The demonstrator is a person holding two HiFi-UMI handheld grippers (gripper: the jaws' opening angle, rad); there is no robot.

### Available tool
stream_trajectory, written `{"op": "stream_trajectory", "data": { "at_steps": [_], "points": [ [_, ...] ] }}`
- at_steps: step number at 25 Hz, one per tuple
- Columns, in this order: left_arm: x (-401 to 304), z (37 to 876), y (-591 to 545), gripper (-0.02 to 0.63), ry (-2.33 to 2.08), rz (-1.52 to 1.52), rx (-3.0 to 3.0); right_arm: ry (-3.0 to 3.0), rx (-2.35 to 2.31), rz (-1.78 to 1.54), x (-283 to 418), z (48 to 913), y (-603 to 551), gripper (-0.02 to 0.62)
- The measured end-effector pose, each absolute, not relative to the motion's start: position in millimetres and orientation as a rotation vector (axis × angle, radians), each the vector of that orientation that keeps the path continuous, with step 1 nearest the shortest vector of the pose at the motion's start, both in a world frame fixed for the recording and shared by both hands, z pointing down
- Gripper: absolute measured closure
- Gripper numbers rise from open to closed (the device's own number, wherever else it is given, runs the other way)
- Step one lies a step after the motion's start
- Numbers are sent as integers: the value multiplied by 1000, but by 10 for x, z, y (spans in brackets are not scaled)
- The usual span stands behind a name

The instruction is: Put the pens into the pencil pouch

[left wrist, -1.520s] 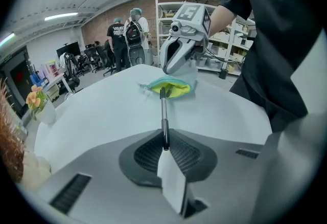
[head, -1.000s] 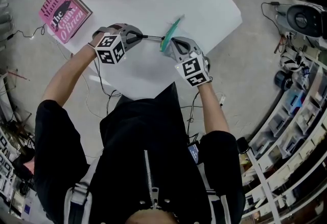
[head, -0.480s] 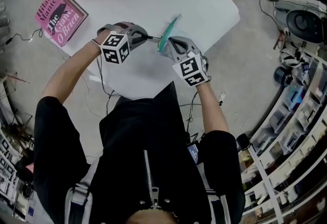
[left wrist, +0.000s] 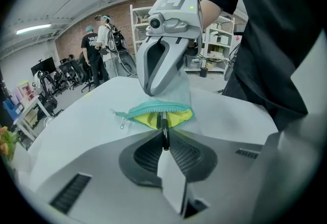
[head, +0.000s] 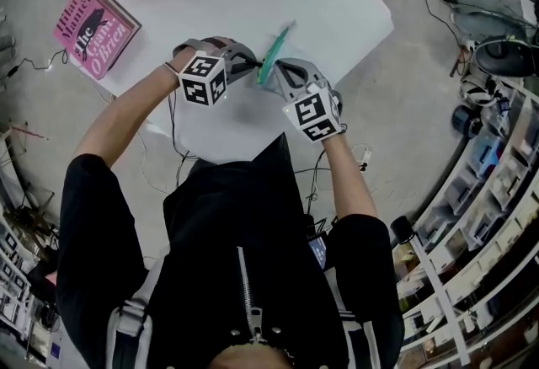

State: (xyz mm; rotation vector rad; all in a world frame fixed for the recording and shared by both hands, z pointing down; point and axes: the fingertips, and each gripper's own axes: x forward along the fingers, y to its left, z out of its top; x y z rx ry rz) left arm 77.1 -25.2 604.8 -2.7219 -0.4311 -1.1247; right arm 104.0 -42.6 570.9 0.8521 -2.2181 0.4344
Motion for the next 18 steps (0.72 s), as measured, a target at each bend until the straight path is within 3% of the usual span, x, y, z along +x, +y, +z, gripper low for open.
{"op": "stream_trajectory", "data": {
  "at_steps": [18],
  "points": [
    [1164,6062,-141,548,-444,-1020,-2827,-2213,884,448,1074,5680,-410,588]
  ]
}}
